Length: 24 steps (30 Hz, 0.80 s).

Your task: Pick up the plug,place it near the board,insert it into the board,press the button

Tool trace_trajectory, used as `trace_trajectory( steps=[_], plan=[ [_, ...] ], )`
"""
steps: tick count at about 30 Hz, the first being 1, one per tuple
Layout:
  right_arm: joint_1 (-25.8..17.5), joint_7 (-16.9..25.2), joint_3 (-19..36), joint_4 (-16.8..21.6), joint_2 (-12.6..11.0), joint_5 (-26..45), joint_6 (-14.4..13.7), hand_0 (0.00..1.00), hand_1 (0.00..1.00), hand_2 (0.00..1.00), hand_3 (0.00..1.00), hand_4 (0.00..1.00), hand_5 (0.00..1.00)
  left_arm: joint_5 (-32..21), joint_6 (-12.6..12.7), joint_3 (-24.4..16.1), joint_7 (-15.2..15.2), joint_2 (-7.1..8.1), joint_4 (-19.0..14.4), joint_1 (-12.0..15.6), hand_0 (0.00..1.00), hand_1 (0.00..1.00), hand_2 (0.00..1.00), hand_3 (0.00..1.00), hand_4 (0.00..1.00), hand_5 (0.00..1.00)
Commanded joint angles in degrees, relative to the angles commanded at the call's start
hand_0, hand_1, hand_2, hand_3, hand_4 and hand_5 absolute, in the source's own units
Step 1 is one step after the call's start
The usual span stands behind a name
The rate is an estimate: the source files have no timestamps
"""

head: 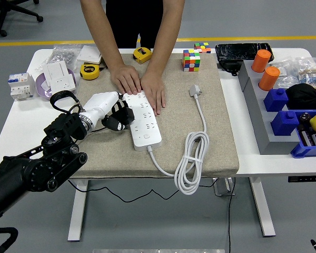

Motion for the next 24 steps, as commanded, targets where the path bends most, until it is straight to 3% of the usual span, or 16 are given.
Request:
trace_trajectory(
  steps=[24],
  plan=[
    [0.05,-0.04,0.20,0.00,-0.06,-0.15,-0.06,0.959,0.845,0.779,0.787,0.998,0.998,0.29,0.05,0.50,-0.11,-0.65,0.29,-0.97,0.454,0.344,0.319,0.415,0.717,0.002]
  ],
)
